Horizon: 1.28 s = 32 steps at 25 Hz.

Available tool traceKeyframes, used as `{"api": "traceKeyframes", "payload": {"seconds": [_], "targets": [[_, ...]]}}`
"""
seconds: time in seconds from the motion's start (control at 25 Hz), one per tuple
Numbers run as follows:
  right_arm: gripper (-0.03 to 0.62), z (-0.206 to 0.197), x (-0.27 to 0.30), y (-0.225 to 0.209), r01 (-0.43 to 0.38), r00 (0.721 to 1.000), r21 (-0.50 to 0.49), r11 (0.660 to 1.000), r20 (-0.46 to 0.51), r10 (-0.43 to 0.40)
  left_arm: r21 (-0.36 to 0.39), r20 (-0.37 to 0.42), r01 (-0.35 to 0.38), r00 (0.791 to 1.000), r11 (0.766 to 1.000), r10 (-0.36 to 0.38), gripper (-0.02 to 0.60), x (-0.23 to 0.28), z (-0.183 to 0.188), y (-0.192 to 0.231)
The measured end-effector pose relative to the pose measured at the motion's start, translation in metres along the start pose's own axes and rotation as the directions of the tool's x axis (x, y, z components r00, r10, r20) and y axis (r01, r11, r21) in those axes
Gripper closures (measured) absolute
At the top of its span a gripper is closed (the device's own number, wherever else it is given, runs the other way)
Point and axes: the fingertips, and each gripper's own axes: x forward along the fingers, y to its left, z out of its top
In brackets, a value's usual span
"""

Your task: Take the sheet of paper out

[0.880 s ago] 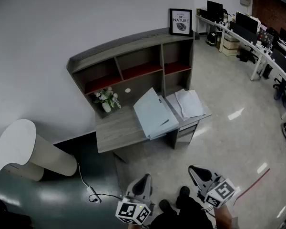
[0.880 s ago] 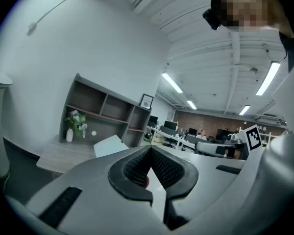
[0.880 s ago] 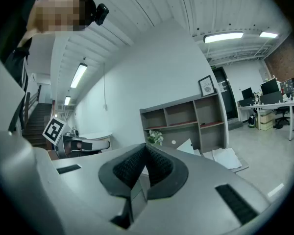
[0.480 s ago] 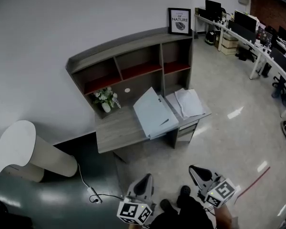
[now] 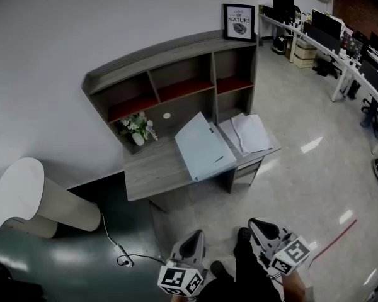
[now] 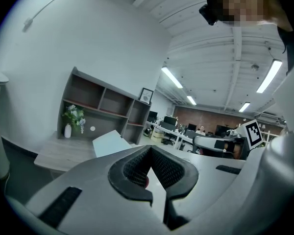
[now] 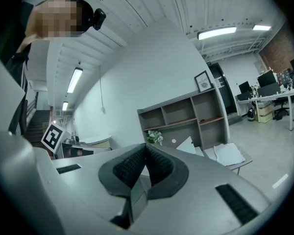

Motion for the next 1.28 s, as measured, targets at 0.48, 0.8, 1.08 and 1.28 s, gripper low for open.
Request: {"api": "traceKeyframes", "payload": {"seconds": [0.48, 0.8, 1.08, 1.28], "targets": [[0.582, 0.028, 0.054, -0.100, -0.066, 0.998, -0.023, 0.998, 0.013, 0.066, 0.062, 0.020, -0.072, 0.997, 0.995, 0.071, 0.571, 0.106, 0.031, 0.006], [0.582, 0.046, 0.080, -0.171, -0.134, 0.991, 0.002, 0.991, 0.004, 0.134, 0.074, 0.017, -0.141, 0.990, 0.987, 0.140, 0.571, 0.182, 0.041, -0.002], [0.582, 0.045, 0.094, -0.210, -0.183, 0.983, 0.025, 0.983, -0.020, 0.184, 0.059, -0.018, -0.208, 0.978, 0.976, 0.209, 0.569, 0.221, 0.026, -0.007], [0.582, 0.037, 0.099, -0.222, -0.194, 0.980, 0.034, 0.980, -0.044, 0.196, 0.077, -0.050, -0.250, 0.966, 0.965, 0.254, 0.569, 0.234, 0.014, -0.001]]}}
